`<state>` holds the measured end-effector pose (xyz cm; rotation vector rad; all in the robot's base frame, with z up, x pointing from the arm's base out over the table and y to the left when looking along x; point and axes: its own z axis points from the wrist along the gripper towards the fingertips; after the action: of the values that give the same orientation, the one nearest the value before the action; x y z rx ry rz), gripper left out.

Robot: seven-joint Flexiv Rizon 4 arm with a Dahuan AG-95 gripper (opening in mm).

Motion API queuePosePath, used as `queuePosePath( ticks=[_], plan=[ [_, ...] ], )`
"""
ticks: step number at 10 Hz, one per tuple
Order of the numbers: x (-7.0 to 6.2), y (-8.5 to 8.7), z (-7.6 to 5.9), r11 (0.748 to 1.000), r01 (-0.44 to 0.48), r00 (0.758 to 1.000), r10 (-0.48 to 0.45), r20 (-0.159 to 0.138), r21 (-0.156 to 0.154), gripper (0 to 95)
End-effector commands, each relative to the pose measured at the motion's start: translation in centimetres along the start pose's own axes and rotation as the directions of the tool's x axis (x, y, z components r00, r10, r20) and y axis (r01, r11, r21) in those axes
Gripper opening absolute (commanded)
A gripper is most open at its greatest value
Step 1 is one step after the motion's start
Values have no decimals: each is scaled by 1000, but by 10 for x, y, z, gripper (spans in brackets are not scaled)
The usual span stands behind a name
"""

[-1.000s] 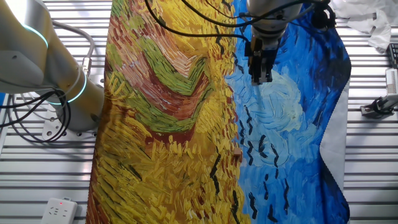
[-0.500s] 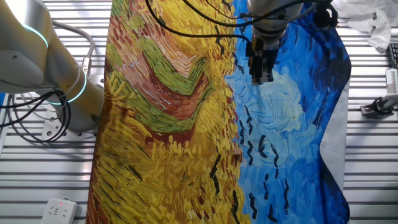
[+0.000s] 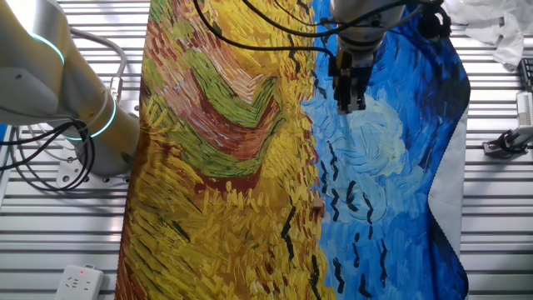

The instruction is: Pick up the small block on the left and move it to the right

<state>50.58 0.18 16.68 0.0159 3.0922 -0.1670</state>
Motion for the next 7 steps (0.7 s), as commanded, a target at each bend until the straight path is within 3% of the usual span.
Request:
queuePosePath(
  ticks=[1,4,5,7],
  plan=[
    [-1,0,-5,1000,12,1000,-12,-23,13,0],
    [-1,-1,-9,1000,11,993,-10,-120,9,0],
    [-1,-1,-9,1000,11,991,-10,-136,10,0],
    [-1,-1,-9,1000,11,990,-11,-141,-1,0]
  ],
)
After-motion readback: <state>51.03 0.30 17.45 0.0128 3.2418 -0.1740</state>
